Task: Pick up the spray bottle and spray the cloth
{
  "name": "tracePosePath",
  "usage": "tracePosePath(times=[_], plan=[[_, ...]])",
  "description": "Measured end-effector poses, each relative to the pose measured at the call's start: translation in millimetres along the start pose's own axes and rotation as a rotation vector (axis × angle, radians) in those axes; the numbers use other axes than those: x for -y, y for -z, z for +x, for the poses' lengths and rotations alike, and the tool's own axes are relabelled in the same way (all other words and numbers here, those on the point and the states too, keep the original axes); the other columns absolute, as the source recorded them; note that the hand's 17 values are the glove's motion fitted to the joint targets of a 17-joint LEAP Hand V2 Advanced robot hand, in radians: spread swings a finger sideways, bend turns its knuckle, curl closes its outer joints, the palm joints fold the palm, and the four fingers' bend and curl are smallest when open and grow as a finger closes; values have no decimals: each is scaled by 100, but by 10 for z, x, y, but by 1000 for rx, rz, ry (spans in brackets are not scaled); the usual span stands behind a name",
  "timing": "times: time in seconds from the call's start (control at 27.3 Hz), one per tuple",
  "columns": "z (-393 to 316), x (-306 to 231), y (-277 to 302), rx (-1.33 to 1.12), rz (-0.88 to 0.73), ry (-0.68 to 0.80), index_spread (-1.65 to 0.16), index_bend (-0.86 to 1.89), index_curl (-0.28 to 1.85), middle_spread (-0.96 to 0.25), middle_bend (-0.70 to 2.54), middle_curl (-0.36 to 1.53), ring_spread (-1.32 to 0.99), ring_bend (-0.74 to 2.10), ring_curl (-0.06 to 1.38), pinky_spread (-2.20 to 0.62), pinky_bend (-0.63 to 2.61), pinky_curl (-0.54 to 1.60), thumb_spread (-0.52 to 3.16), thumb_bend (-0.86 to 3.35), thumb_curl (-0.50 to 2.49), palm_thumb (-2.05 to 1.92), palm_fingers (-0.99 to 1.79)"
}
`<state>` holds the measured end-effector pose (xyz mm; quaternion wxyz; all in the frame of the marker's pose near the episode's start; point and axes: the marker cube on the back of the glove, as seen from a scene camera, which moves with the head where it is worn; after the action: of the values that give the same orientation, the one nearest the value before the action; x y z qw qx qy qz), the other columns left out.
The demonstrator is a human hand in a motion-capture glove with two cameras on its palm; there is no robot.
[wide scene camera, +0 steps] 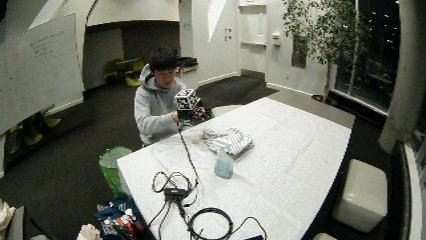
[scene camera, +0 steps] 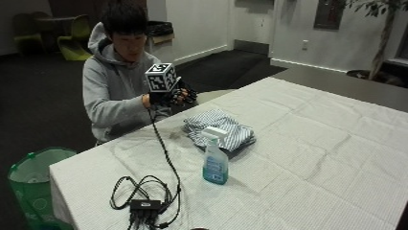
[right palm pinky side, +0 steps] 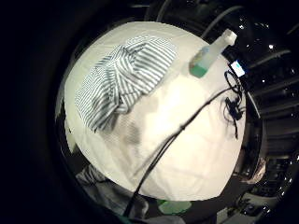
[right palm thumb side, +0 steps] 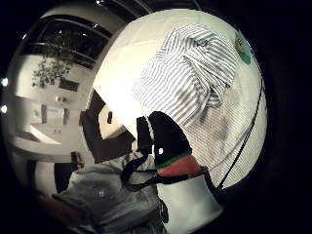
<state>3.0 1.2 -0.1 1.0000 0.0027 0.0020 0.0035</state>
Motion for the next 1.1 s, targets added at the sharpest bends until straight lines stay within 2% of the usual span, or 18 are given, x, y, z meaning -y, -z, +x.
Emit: tracePosePath(times=[0.18,0.4,0.8,1.1], plan=[[109,-21,18,-3,22,-13,-26,16,9,-2,25,9,5,20,6,17,39,14,67,21,11,39,18],[203,-45,43,2,56,-21,-32,16,13,-2,27,15,6,21,9,21,39,18,88,18,15,42,19],[612,-88,113,34,123,-102,-35,15,18,-2,28,22,6,22,13,24,37,23,105,12,21,46,18],[1106,38,189,96,311,-188,-35,12,19,-3,28,25,6,25,17,24,39,26,108,9,25,52,17]])
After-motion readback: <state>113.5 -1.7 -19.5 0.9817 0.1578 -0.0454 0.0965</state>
